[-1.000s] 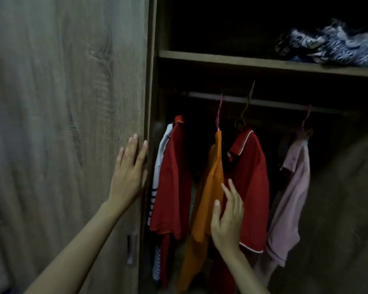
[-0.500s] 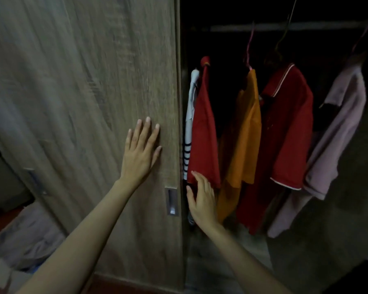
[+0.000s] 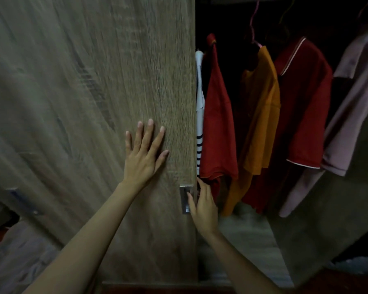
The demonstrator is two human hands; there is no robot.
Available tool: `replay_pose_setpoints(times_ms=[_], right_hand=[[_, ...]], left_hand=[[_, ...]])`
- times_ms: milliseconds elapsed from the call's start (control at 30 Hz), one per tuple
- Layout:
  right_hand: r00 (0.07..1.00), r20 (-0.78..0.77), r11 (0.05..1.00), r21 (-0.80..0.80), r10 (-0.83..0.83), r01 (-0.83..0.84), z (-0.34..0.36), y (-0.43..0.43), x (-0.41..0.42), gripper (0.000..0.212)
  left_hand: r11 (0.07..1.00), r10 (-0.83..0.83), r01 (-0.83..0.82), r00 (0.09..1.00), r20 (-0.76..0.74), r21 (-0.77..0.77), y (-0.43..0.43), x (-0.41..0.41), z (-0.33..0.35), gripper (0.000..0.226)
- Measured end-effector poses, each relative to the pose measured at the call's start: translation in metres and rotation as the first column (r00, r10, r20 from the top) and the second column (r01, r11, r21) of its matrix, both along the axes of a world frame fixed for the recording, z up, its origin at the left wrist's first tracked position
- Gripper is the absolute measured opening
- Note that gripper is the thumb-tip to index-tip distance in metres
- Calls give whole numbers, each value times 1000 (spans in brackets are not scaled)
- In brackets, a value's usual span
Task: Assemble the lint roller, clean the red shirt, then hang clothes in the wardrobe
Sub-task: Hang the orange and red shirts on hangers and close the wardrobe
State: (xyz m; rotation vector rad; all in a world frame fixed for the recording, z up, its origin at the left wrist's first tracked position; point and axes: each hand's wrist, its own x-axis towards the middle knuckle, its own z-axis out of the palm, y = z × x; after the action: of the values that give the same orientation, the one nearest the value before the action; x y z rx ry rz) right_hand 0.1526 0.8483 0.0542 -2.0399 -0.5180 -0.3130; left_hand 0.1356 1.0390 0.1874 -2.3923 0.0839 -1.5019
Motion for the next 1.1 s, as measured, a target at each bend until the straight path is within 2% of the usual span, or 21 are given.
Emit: replay_pose_setpoints(times_ms=[267, 600, 1100], right_hand=[[995, 13, 994, 18, -104, 104, -1, -23, 4, 50], [962, -18, 961, 19, -274, 274, 2, -92, 20, 45], [819, -36, 820, 1, -573, 573, 7, -211, 57, 28]], left_hand=[[997, -48, 46, 998, 29, 67, -21, 14, -1, 63], [985, -117, 109, 991, 56, 131, -75, 36, -4, 62], [970, -199, 189, 979, 49, 150, -169, 73, -12, 61]])
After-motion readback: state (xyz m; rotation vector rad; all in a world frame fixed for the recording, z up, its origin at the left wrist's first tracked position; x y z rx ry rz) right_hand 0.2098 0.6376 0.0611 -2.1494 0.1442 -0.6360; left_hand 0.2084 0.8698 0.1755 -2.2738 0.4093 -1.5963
